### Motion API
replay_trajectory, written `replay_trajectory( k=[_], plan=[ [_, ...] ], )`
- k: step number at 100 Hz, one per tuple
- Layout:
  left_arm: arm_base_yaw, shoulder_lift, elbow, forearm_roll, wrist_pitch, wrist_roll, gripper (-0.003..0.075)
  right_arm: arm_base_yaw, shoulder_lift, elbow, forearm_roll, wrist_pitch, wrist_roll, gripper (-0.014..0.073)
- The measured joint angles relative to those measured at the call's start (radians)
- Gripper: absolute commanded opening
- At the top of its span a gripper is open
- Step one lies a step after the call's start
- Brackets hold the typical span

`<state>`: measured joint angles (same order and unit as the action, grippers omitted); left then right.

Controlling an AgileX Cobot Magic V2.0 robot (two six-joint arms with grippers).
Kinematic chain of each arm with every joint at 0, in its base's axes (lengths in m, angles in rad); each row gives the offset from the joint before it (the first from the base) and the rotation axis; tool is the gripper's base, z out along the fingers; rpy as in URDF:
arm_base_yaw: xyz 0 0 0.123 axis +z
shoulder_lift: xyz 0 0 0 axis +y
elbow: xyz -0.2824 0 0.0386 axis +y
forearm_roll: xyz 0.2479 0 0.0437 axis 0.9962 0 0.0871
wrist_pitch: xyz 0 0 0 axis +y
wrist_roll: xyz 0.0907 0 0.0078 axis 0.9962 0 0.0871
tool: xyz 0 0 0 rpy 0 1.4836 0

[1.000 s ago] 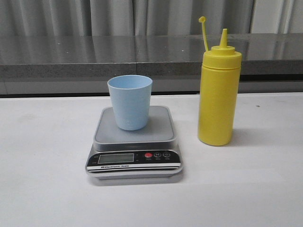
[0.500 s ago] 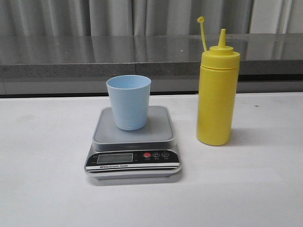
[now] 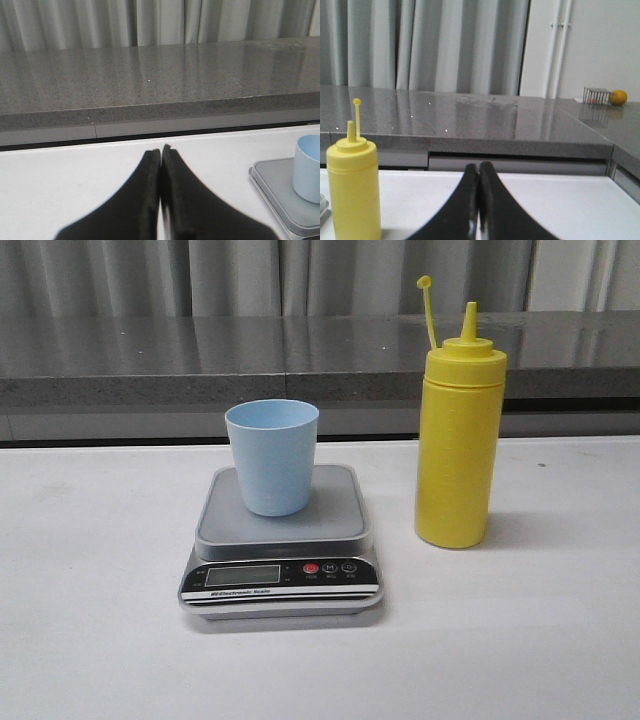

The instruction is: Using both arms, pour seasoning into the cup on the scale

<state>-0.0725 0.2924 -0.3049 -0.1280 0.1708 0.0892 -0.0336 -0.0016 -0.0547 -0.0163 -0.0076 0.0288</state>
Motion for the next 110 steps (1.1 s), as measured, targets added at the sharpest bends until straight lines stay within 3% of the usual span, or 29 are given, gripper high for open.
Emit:
replay_trajectory(
  k=[31,110],
  plan=[
    [0.000,0.000,0.002,0.000,-0.001,0.000,-0.0018,-0.015,-0.007,0.081,-0.080,0.063,0.090,-0.0120],
    [0.000,0.000,0.002,0.000,-0.001,0.000,-0.0018,-0.015,-0.007,0.082,-0.095,0.081,0.100,-0.0120]
  ],
)
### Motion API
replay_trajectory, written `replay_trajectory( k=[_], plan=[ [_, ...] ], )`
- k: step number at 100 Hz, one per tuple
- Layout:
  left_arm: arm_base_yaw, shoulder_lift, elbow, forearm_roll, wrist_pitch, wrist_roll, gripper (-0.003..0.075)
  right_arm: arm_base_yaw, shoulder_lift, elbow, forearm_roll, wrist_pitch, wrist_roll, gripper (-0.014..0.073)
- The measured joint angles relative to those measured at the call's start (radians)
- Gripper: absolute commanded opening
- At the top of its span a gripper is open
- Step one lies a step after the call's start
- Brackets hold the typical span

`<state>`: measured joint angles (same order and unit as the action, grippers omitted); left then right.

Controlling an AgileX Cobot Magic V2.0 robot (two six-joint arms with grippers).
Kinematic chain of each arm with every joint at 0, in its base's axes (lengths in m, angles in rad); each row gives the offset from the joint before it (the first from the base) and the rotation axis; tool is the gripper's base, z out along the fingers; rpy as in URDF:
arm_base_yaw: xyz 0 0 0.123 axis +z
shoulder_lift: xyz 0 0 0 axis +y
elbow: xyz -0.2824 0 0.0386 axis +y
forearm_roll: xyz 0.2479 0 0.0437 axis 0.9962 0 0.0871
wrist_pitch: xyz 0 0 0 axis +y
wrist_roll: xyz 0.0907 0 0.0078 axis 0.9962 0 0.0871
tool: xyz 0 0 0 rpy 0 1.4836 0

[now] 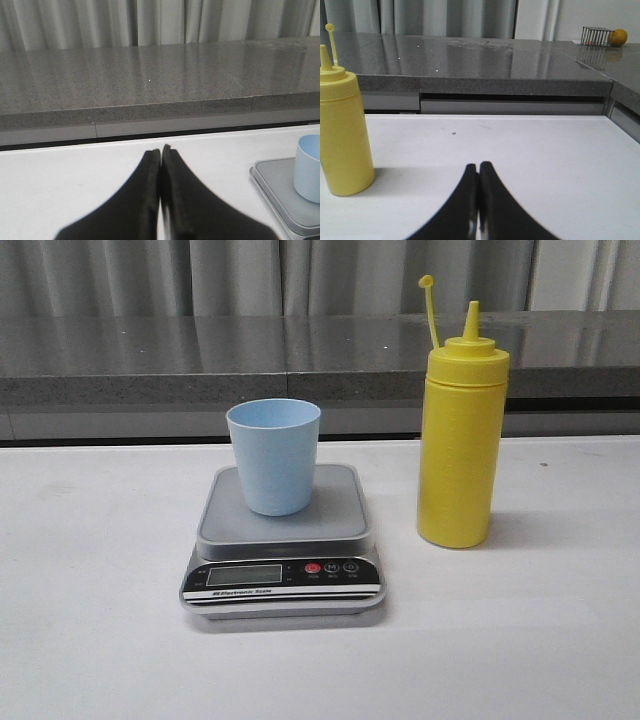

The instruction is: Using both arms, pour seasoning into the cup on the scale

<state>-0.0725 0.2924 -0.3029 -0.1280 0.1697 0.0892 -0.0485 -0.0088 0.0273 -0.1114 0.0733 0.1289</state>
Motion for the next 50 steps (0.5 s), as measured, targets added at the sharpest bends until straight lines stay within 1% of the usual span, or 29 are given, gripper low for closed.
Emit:
replay_trajectory(
  k=[50],
  plan=[
    [0.000,0.000,0.000,0.000,0.000,0.000,-0.0018,0.000,0.000,0.000,0.000,0.005,0.000,-0.0120]
  ],
)
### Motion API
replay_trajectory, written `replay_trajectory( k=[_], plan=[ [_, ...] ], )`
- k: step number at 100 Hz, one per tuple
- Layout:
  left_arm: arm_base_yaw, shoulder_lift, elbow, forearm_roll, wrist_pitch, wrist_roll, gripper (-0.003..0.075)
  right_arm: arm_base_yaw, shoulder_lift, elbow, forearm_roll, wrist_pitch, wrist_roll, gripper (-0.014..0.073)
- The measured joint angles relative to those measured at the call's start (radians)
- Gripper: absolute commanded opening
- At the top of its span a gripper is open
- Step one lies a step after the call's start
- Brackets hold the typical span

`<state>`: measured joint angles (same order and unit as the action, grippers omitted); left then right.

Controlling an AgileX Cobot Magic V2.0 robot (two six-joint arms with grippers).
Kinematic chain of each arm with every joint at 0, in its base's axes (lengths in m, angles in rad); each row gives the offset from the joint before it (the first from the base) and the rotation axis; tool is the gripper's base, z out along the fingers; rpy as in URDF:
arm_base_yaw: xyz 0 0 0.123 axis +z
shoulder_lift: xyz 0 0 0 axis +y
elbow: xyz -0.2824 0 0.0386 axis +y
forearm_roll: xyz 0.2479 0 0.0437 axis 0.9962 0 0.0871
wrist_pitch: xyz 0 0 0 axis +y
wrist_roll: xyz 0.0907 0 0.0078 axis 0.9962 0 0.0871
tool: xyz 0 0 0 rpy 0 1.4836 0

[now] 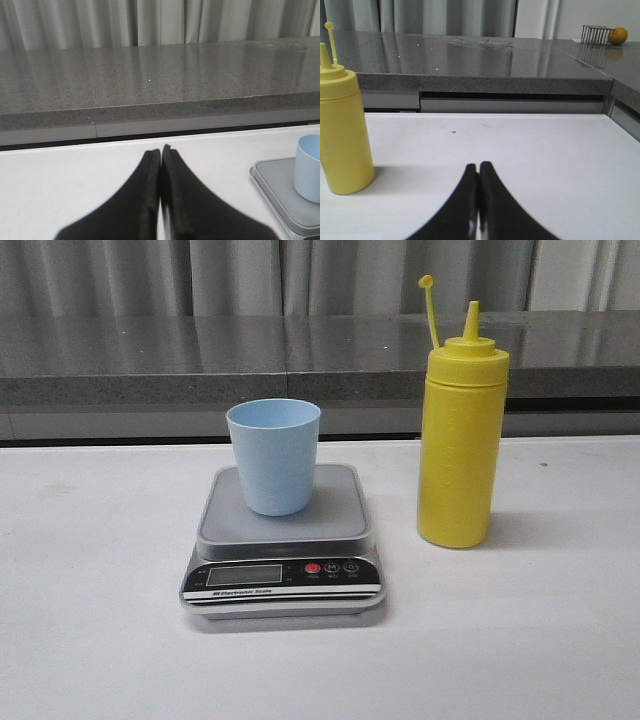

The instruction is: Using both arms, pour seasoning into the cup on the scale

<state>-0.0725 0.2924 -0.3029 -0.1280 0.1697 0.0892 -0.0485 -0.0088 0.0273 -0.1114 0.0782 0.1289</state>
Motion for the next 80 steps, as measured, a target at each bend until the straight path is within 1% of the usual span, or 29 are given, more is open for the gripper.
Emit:
replay_trajectory(
  k=[9,25,61,80],
  plan=[
    [0.000,0.000,0.004,0.002,-0.001,0.000,-0.0018,0.000,0.000,0.000,0.000,0.002,0.000,-0.0120],
    [0.000,-0.022,0.052,0.066,-0.006,0.000,-0.0018,0.000,0.000,0.000,0.000,0.002,0.000,-0.0120],
    [0.002,-0.276,0.239,0.145,-0.006,0.000,-0.0018,0.000,0.000,0.000,0.000,0.002,0.002,-0.0120],
    [0.002,-0.298,0.302,0.171,-0.015,0.000,-0.0018,0.000,0.000,0.002,0.000,0.002,0.002,-0.0120]
  ],
)
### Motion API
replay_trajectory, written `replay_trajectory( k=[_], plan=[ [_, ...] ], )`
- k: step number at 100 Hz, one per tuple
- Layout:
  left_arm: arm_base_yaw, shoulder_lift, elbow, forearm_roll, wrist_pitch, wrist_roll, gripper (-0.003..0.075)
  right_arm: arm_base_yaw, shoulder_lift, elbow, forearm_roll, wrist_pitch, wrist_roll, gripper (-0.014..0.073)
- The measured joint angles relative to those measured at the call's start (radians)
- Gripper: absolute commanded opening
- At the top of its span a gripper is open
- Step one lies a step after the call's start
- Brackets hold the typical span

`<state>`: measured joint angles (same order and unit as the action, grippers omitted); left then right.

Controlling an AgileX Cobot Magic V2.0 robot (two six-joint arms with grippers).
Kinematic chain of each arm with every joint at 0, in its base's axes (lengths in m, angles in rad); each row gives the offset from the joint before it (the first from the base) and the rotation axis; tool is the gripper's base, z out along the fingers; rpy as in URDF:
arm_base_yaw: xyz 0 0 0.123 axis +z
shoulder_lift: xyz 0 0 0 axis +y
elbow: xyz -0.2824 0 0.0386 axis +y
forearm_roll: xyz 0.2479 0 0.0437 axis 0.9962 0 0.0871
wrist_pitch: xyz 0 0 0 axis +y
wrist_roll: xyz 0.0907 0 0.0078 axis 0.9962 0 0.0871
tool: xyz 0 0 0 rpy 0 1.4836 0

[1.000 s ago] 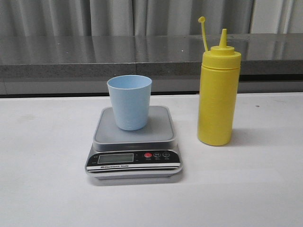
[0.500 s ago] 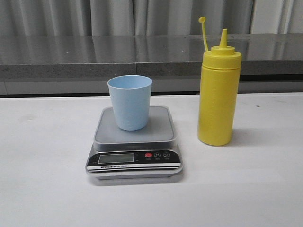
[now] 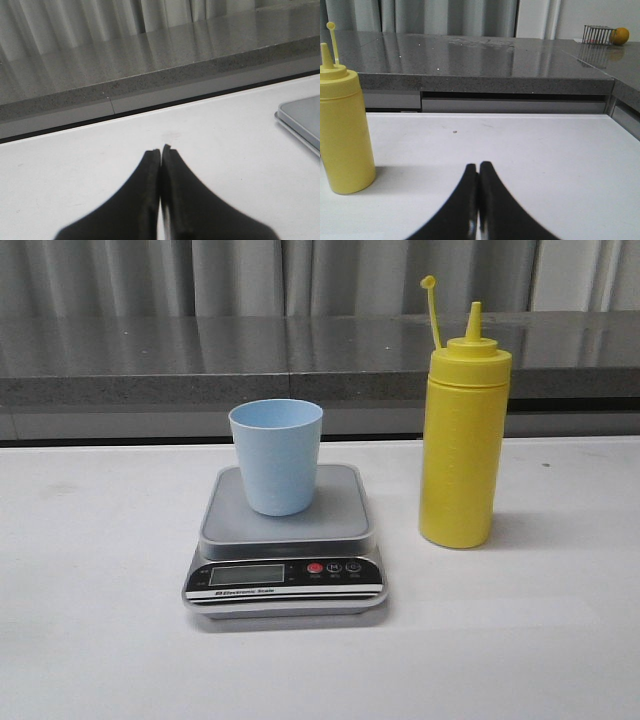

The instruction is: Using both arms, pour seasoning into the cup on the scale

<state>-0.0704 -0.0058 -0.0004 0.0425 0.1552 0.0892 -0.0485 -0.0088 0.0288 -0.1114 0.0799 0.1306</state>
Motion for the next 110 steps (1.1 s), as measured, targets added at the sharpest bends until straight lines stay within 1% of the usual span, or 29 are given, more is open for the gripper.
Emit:
replay_trajectory(
  k=[27,110],
  plan=[
    [0.000,0.000,0.000,0.031,-0.119,-0.035,-0.0018,0.000,0.000,0.000,0.000,0.000,0.000,-0.0120],
    [0.000,0.000,0.000,0.041,-0.120,-0.043,-0.0018,0.000,0.000,0.000,0.000,0.000,0.000,-0.0120]
  ],
)
